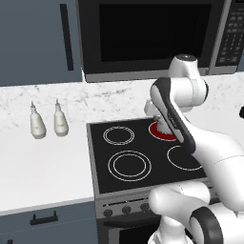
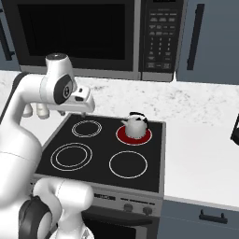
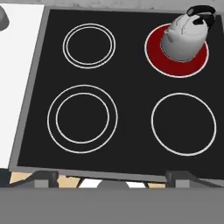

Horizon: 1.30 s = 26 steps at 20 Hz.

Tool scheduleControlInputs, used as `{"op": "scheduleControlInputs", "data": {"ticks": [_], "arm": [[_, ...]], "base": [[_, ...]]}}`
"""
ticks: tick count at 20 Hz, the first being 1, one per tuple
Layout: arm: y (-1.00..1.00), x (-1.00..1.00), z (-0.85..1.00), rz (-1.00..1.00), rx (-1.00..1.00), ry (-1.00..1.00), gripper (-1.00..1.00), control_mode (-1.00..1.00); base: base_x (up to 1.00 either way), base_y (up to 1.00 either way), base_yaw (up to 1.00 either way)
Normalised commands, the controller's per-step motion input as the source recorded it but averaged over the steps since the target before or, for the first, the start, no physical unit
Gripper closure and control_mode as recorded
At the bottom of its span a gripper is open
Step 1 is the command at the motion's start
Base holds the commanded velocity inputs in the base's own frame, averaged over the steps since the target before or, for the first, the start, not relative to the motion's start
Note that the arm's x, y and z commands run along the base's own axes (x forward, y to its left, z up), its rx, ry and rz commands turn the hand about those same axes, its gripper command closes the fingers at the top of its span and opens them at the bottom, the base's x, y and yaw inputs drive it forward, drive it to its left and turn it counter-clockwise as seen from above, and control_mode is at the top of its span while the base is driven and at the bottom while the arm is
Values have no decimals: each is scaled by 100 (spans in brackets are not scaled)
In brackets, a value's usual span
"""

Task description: Turn off the rear right burner of the stove.

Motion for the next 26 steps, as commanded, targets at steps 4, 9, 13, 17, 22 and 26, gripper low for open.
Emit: {"op": "scheduleControlInputs", "data": {"ticks": [4,9,13,17,22,26], "arm": [[-17,-3,0,0,0,-10,-100,-100],[-44,-16,0,0,0,-19,-100,-100],[-38,-9,0,0,0,-15,-100,-100],[-2,0,0,0,0,-1,-100,-100],[0,0,0,0,0,0,-100,-100],[0,0,0,0,0,0,-100,-100]], "base": [[0,0,0],[0,0,0],[0,0,0],[0,0,0],[0,0,0],[0,0,0]]}}
